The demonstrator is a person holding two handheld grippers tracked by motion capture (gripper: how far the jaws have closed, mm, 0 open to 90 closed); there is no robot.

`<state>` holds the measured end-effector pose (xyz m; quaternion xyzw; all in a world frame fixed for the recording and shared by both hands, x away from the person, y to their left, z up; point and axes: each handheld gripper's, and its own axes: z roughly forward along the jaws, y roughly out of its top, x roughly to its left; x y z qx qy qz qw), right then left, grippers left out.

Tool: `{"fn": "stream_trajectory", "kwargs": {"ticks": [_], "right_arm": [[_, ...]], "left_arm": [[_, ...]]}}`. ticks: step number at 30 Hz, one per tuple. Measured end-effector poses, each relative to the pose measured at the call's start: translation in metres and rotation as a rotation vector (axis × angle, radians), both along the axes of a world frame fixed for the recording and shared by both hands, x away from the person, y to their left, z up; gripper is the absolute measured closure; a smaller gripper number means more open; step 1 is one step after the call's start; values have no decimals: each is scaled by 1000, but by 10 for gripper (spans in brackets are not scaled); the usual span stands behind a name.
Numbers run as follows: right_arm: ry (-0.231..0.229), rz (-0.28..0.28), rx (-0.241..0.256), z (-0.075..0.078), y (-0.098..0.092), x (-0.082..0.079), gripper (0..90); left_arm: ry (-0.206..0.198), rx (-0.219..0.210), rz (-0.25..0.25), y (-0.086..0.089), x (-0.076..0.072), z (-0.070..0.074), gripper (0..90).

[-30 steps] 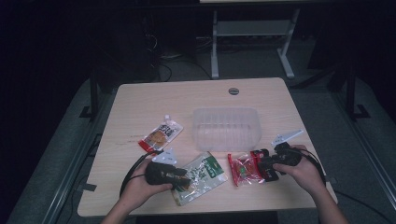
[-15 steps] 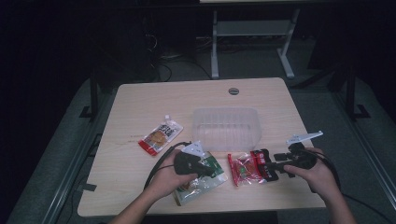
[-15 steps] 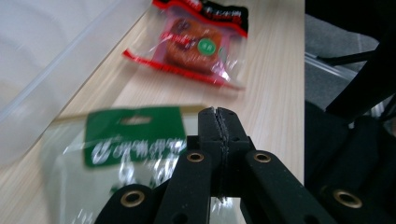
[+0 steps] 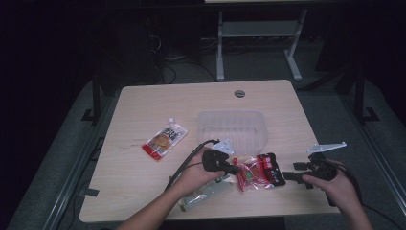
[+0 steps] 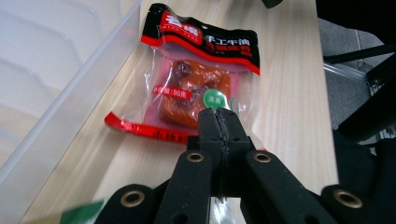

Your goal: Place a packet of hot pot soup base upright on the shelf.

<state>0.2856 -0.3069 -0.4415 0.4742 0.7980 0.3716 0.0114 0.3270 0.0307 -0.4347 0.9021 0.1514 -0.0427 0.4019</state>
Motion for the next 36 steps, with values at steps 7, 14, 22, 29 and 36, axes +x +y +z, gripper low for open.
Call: {"fn": "stream_trajectory", "kwargs": {"ticks": [7,14,22,29,36], "right_arm": [[-9,11,2,-1,-1,3,252],[-34,-1,14,1,-4,3,244],[-44,5,39,3,-3,4,244],[-39,37,71,4,7,10,244],[-11,62,102,-1,19,20,245]], "left_arm": [[-11,50,-3,-10,3,-16,895],[-6,104,2,-11,3,-27,891],[-3,111,13,-10,2,-29,894],[-1,105,18,-9,2,-29,896],[16,91,27,-8,3,-31,896]]}}
